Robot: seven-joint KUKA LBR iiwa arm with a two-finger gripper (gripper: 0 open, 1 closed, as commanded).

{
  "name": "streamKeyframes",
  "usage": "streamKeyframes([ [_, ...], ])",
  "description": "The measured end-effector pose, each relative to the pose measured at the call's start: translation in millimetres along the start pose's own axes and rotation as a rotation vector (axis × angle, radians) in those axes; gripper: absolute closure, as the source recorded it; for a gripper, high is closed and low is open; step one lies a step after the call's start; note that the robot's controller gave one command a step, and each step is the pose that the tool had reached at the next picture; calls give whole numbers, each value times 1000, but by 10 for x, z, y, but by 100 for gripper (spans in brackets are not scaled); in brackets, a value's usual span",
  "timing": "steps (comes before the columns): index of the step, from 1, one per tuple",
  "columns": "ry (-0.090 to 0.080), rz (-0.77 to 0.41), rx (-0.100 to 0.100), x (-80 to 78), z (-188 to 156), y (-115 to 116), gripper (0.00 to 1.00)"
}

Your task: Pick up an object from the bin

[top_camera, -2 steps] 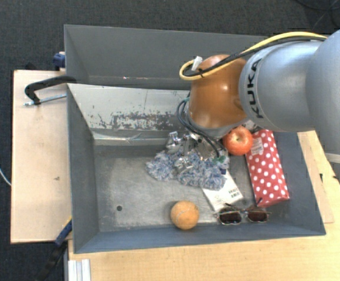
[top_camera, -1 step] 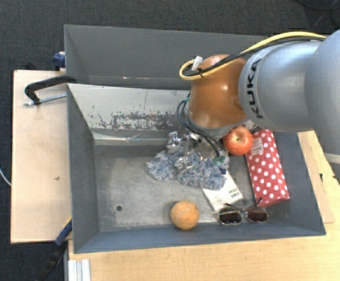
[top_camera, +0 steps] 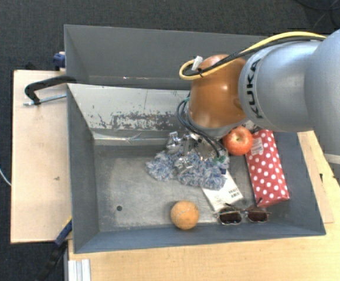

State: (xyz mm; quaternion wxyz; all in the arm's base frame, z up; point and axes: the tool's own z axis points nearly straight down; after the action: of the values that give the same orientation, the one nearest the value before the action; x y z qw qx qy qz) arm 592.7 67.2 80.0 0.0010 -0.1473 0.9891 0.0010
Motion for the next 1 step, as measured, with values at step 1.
streamKeyframes([
  [1,0,0,0,0,0,0,100],
])
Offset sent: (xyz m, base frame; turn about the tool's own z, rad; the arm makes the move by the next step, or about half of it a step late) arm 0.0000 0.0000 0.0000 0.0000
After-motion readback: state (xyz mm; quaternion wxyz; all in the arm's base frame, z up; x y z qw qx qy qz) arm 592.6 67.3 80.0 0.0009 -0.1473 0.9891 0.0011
